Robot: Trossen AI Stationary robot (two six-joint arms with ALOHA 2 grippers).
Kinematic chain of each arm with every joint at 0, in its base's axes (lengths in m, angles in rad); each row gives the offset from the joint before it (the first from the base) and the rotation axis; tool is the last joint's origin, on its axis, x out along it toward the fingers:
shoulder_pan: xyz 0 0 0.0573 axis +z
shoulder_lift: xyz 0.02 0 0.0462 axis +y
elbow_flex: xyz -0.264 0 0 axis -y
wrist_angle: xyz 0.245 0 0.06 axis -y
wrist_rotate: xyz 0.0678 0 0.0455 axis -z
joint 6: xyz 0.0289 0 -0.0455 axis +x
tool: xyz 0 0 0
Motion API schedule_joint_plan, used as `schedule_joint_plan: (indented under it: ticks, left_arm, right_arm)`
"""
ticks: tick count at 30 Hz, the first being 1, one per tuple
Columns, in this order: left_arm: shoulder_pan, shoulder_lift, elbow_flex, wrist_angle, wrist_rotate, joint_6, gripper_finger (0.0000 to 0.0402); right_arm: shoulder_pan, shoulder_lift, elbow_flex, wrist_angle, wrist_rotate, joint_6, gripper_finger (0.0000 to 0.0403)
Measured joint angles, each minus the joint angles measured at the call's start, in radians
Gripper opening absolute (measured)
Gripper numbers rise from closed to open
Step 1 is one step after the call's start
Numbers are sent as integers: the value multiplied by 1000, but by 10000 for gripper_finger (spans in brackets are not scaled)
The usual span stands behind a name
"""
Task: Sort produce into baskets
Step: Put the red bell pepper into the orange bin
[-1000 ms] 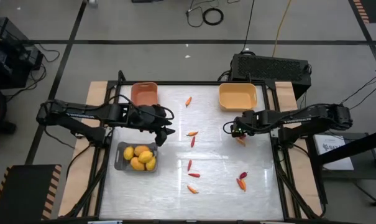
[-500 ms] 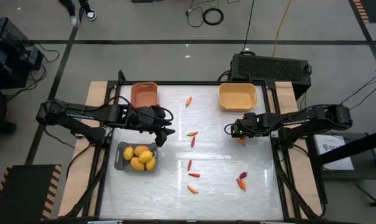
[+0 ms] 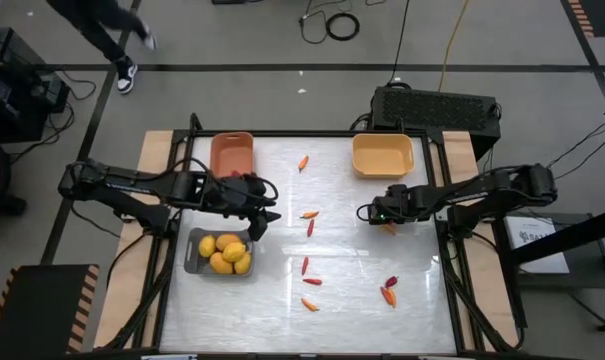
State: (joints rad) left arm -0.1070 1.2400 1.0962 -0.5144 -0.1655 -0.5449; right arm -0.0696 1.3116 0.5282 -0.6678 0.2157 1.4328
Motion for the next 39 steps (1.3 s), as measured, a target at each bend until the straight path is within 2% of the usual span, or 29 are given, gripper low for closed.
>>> schedule_joint_plan:
  ticks: [4,11,19,25,31,39]
  left_arm:
    - [-15,0,0,-1,0,-1,212]
    - [-41,0,0,-4,-1,-27,212]
    - [-66,0,0,-30,-1,-30,212]
    - [-66,0,0,-52,-9,-30,212]
    - [-66,0,0,-52,-29,-29,212]
    - [-66,0,0,-52,-34,-26,212]
  right_arm:
    - [10,10,0,1,4,3,190]
    - [12,-36,-7,4,-6,11,138]
    - [13,-98,-6,141,-13,-1,91]
    - [11,-103,-6,172,-2,-36,65]
    - [2,-103,-5,109,22,-40,89]
    - [14,-100,-4,64,12,-31,183]
